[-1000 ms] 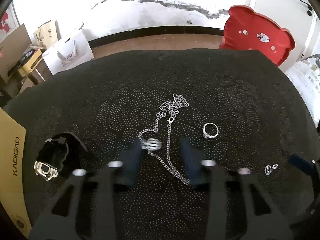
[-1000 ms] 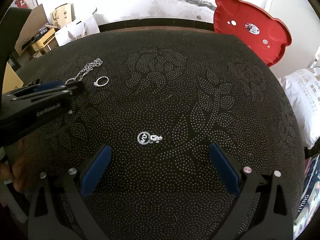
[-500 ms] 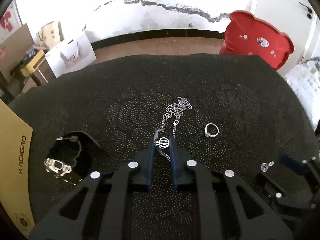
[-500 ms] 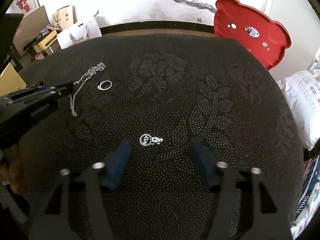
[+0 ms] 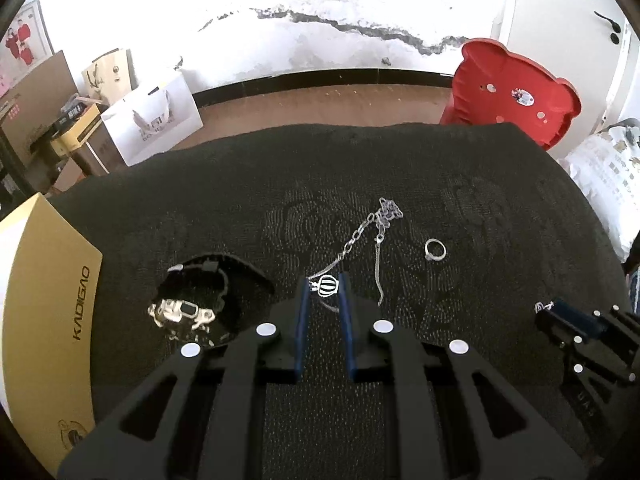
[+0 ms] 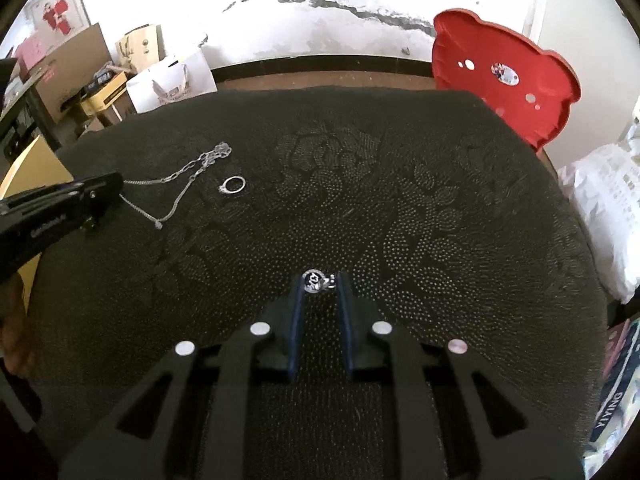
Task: Organize jewelry
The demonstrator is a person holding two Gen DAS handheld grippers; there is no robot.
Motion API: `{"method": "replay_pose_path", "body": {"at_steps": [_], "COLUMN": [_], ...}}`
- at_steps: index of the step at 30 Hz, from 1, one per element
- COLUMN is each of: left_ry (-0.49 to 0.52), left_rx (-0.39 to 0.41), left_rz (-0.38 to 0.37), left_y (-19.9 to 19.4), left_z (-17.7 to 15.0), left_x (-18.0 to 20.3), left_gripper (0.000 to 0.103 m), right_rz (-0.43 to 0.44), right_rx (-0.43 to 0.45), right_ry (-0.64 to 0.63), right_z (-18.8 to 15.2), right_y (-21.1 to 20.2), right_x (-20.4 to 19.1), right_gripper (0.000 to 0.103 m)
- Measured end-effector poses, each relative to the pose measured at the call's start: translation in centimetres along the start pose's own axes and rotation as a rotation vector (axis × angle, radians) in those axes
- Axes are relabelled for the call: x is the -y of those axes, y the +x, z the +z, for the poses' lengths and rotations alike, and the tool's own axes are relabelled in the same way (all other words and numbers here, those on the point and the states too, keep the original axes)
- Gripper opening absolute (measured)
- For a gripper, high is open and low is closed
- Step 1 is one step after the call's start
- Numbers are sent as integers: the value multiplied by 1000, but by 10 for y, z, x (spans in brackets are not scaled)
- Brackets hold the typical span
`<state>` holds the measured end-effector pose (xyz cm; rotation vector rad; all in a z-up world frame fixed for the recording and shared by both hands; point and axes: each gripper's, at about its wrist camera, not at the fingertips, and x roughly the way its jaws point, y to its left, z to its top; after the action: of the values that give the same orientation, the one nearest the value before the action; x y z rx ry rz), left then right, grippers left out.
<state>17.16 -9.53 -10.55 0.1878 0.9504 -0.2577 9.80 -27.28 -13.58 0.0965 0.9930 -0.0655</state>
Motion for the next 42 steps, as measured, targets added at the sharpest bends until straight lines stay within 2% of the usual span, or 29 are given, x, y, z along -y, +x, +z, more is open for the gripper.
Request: {"method": "replay_pose_path", "body": {"at_steps": [7, 12, 16, 23, 27, 34, 42], "left_ry": [-11, -15, -13, -3, -9, -40, -80], "left_rx": [-1, -5, -13, -3, -1, 9, -36], "left_rz": [-24, 9, 28, 40, 40, 38, 30], "left_y": [-16, -35, -56, -100, -128, -184, -244], "left_z": [1, 4, 4, 2, -2, -8, -13], "left_x": [-8, -16, -20, -25, -31, -55, -116], "left_gripper": [15, 15, 15, 15, 15, 15, 15], "right_rz": [-6, -9, -18, -87, -94, -56, 43], "right_rx": [2, -18, -57, -26, 6, 54, 81], "right_ry": [-21, -31, 8, -43, -68, -114, -192], "right_z": [6, 14, 24, 42, 50, 51, 65], "right_y": [-9, -22, -37, -90, -125, -188, -242], "right_x": [-13, -30, -42, -68, -83, -122, -193], "right_gripper": [17, 17, 17, 17, 17, 17, 17]}}
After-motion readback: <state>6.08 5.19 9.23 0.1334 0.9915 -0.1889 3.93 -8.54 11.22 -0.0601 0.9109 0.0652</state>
